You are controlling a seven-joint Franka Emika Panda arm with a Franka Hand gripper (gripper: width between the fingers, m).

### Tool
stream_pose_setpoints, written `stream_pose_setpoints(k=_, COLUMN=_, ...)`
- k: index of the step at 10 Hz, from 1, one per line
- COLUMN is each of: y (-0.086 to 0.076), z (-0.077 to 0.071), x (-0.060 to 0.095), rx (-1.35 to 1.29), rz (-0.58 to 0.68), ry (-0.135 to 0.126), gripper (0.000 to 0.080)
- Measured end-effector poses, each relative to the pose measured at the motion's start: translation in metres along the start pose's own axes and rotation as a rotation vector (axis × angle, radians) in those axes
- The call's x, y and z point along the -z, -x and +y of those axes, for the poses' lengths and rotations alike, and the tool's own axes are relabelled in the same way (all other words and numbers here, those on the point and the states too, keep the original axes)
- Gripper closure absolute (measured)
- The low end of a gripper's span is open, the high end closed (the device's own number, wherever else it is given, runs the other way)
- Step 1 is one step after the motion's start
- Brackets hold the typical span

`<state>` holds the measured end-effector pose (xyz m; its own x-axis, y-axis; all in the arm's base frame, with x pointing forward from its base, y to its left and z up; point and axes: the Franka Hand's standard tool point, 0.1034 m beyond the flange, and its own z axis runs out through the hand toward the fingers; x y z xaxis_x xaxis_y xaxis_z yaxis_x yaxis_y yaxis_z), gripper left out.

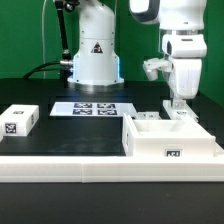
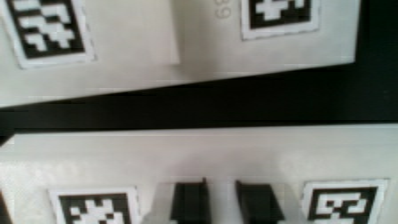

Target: Assemble cabinet

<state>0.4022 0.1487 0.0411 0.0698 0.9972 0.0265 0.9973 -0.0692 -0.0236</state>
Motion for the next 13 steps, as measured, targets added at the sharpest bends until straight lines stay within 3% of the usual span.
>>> stream_pose_setpoints(k=2, y=0.019, z=0.006, x=0.018, rx=0.013, rz=-0.018, ry=0.015, gripper=0.0729)
stream_pose_setpoints(k=4, y=0.042, z=0.016, x=0.02, rx=0.047, rz=-0.019, ry=0.019, gripper=0.0729)
stream_pose_setpoints(k=7, y=0.042, z=0.015, x=0.018, rx=0.019, rz=-0.018, ry=0.015, gripper=0.0729)
stream_pose_setpoints(k=11, y=0.042, z=0.039, x=0.02, rx=0.024, rz=-0.011, ry=0.031, gripper=0.0729)
stream_pose_setpoints(k=13, y=0.04, z=0.042, x=0.023, rx=0.009, rz=-0.011, ry=0.035, gripper=0.0729)
